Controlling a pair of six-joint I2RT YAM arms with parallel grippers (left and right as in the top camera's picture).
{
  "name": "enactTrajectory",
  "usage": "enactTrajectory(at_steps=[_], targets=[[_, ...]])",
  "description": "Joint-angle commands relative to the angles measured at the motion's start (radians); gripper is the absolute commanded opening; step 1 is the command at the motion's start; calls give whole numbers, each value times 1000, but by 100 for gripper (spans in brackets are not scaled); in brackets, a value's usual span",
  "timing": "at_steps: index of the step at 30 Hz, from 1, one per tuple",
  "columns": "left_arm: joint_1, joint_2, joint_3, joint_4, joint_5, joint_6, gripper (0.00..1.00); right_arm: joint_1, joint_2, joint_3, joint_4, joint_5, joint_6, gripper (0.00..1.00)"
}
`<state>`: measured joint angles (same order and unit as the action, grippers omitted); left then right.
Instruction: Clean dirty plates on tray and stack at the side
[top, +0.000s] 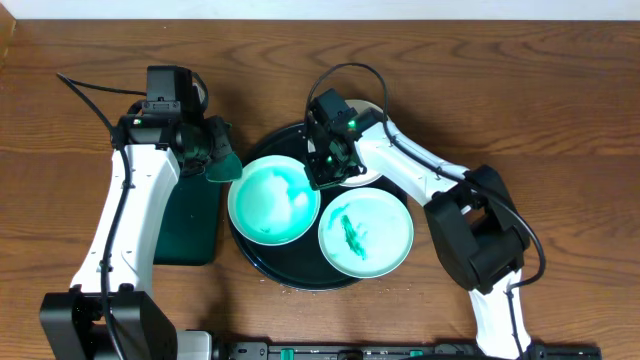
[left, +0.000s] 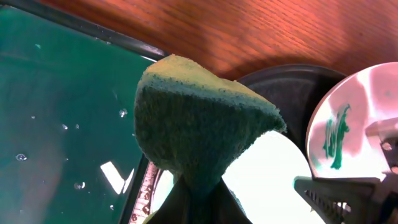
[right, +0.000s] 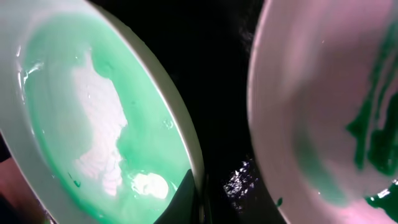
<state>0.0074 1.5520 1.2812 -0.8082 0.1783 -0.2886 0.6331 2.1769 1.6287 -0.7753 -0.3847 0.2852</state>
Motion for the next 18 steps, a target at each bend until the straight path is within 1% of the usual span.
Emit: enactTrajectory(at_steps=[1, 5, 6, 10, 11, 12, 18], targets=[[3, -1, 16, -2, -11, -8, 7, 26, -84, 48, -31, 67, -33, 1], [3, -1, 16, -2, -13, -1, 7, 45, -136, 53, -75, 244, -40, 1], [3, -1, 16, -2, -15, -1, 7, 62, -167, 53, -94, 370, -40, 1], [3, -1, 11, -3, -47, -1, 7, 117, -224, 53, -125, 657, -40, 1], [3, -1, 2, -2, -53, -2, 7, 154, -245, 53, -135, 806, -40, 1], [3, 0, -2, -3, -53, -2, 7, 182, -254, 53, -143, 900, -40, 1], [3, 3, -3, -2, -68, -2, 7, 304, -257, 53, -161, 1283, -40, 1]])
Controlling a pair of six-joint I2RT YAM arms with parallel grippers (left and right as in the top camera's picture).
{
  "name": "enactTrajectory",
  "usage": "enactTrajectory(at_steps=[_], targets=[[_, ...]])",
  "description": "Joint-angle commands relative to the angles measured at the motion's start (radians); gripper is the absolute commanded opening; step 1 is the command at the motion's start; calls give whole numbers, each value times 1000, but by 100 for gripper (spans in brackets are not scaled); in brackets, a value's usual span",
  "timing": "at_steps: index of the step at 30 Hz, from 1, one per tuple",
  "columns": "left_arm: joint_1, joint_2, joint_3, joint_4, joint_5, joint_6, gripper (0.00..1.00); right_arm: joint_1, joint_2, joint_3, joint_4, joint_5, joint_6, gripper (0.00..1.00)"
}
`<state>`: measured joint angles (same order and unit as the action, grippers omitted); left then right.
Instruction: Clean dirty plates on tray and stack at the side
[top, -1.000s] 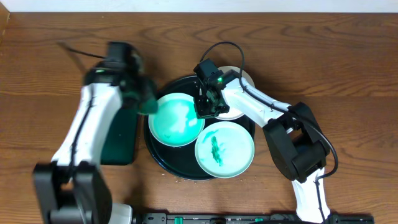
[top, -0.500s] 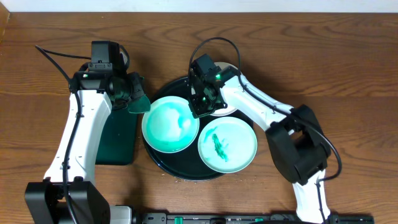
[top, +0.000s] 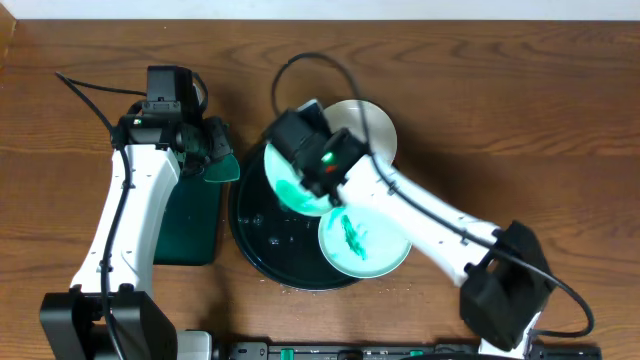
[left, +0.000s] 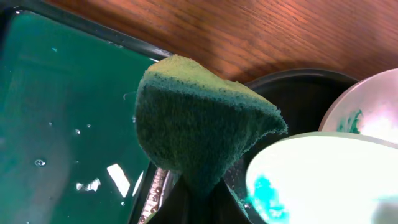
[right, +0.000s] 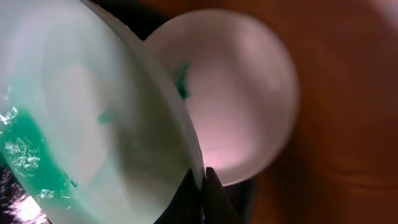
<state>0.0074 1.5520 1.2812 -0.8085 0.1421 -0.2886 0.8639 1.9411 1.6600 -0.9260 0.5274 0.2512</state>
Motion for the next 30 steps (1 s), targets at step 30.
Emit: enactTrajectory(at_steps=[30], targets=[[60, 3, -8, -36, -49, -28, 7, -29, 20, 17, -10, -441, 91, 1]])
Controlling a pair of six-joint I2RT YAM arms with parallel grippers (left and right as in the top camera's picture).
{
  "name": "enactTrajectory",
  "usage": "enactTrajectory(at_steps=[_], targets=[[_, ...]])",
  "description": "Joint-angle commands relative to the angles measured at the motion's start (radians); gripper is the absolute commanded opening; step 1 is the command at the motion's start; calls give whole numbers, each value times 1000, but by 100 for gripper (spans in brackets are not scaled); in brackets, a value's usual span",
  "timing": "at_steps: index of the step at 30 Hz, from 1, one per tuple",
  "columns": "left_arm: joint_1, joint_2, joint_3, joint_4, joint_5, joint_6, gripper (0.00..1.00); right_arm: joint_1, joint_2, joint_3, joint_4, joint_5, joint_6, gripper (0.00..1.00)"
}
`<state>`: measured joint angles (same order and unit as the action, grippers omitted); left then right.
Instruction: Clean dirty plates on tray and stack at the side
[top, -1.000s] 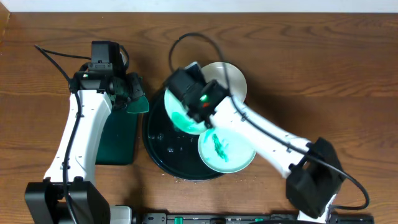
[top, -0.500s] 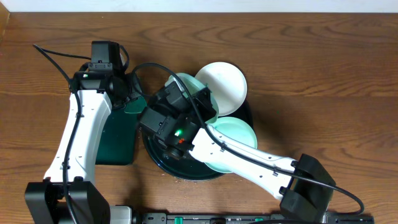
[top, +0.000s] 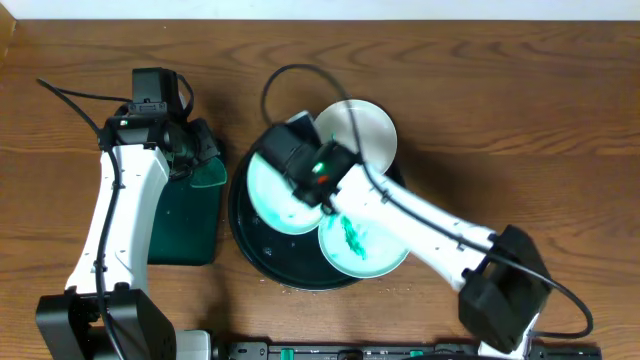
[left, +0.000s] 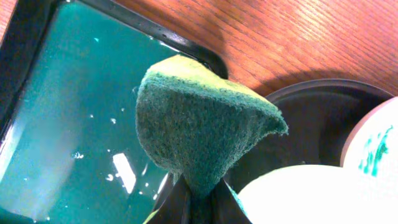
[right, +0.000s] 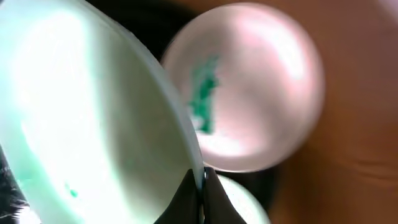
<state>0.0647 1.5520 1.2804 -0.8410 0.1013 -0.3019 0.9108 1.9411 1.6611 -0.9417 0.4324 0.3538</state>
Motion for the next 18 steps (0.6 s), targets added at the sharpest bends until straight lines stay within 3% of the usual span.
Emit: enactTrajectory(at_steps=[1, 6, 13, 16, 18], targets=[[2, 3, -7, -4, -8, -15, 7, -93, 36, 13, 6, -391, -23, 1], [2, 3, -7, -3, -8, -15, 7, -127, 105, 11, 7, -539, -75, 1], [2, 3, -7, -3, -8, -14, 7, -125, 159, 11, -5, -565, -102, 3], [2, 3, -7, -3, -8, -14, 7, -126, 170, 11, -7, -565, -153, 34], [2, 3, -7, -3, -8, -14, 7, -127, 170, 12, -3, -565, -195, 45]])
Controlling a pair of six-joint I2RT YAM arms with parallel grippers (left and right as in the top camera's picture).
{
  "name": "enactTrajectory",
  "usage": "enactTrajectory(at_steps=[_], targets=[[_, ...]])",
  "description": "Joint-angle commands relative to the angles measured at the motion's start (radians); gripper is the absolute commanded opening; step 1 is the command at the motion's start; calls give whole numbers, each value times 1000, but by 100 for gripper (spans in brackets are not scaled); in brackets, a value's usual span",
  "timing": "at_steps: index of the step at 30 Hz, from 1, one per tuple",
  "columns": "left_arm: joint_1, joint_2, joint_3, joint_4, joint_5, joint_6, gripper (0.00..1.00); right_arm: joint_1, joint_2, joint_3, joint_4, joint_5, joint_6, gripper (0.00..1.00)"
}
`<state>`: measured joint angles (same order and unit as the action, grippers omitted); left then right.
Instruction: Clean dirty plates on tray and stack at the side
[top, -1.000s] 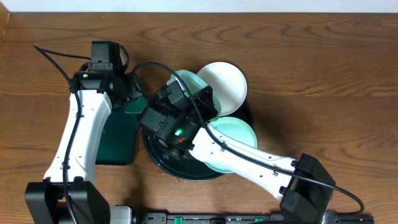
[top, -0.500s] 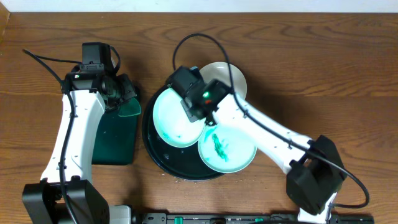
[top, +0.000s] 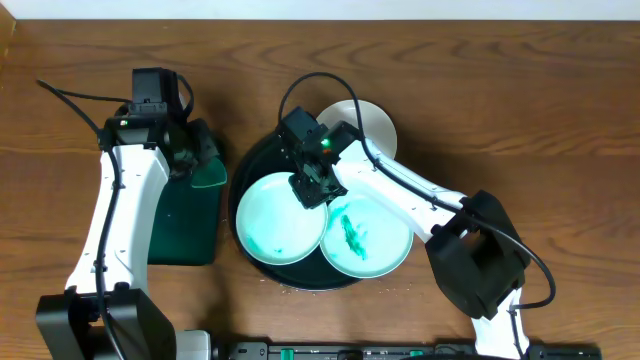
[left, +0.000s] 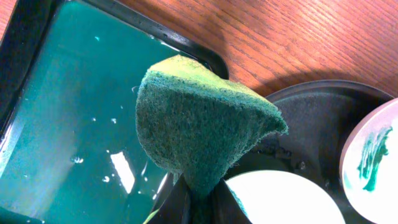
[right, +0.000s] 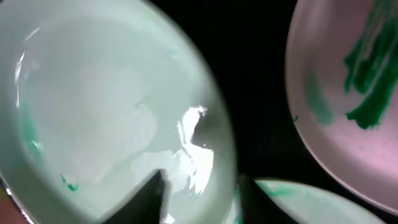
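Three plates sit on the round black tray (top: 248, 262). The front-left plate (top: 278, 218) is pale with faint green traces. The front-right plate (top: 366, 236) has a green smear. The back plate (top: 366, 120) is half hidden by my right arm. My right gripper (top: 313, 187) is open and straddles the right rim of the front-left plate (right: 106, 118), one finger inside it and one outside. My left gripper (left: 199, 190) is shut on a dark green sponge (left: 199, 124), which it holds over the near corner of the green water basin (left: 56, 118).
The rectangular green water basin (top: 183, 232) lies left of the round tray, under my left arm. Bare wooden table (top: 520, 110) extends to the right and behind. In the right wrist view the smeared back plate (right: 348, 87) is close to my fingers.
My right gripper held the pale plate tilted up by its rim. The plate now lies flat on the front left of the tray, and the jaws stand open around its rim. My left arm has not moved.
The plate first lay flat on the tray, coated in green liquid, with my right gripper on its rim. Then it was tilted above the tray, and still was later, while my left gripper and sponge moved back over the basin. Now the plate is flat, much paler, and released.
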<state>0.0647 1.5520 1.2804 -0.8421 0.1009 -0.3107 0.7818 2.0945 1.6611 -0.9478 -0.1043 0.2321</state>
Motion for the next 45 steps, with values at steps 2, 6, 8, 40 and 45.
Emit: enactTrajectory(at_steps=[2, 6, 8, 40, 45], targets=[[2, 3, -7, -2, -8, -6, 7, -4, 16, 14, 14, -29, -122, 56], [2, 3, -7, -2, -8, -6, 7, -29, 18, 14, 67, -35, -278, 63], [2, 3, -7, -2, -8, -6, 7, -42, 19, 14, 99, -64, -359, 64], [2, 3, -7, -2, -8, -6, 7, -43, 305, 372, -109, -159, -584, 13], [2, 3, -7, -2, -8, -6, 7, -40, 314, 369, -119, -158, -568, 18]])
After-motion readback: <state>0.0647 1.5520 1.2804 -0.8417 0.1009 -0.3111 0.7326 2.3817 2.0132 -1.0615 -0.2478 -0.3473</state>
